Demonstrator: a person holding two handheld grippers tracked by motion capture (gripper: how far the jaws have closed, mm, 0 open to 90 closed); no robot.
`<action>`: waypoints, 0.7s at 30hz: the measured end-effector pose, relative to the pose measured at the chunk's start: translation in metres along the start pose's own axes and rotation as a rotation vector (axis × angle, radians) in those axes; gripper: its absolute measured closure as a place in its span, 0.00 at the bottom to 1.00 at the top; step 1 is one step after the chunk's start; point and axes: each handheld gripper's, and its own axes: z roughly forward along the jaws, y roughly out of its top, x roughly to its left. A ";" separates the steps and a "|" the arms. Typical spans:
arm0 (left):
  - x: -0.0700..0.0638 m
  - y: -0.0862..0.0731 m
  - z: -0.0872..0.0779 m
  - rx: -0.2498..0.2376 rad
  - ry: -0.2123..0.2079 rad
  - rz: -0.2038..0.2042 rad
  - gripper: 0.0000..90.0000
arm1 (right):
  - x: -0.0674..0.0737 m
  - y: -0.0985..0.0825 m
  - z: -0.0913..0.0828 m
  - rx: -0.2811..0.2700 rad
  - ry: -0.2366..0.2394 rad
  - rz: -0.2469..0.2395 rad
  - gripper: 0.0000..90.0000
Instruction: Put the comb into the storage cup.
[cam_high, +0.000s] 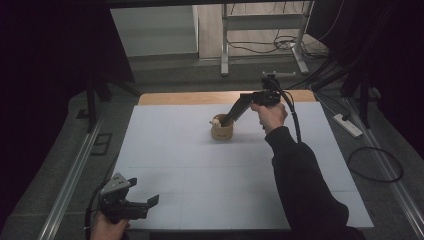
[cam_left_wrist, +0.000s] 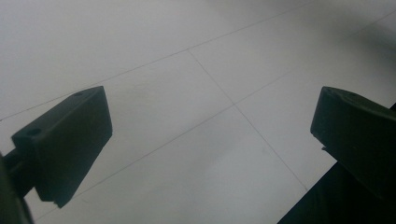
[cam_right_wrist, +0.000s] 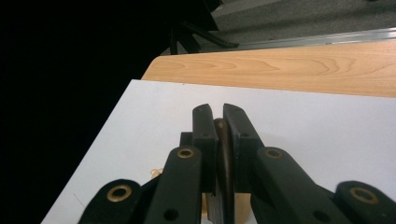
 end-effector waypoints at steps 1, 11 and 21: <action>0.000 0.000 0.000 0.000 0.000 0.000 0.00 | -0.001 0.000 0.000 0.002 0.005 0.002 0.93; 0.000 0.000 0.000 0.003 0.000 -0.001 0.00 | -0.016 -0.004 0.000 -0.005 0.026 0.051 0.92; 0.000 0.000 0.001 0.003 -0.002 -0.005 0.00 | -0.034 -0.009 -0.002 -0.008 0.043 0.103 0.91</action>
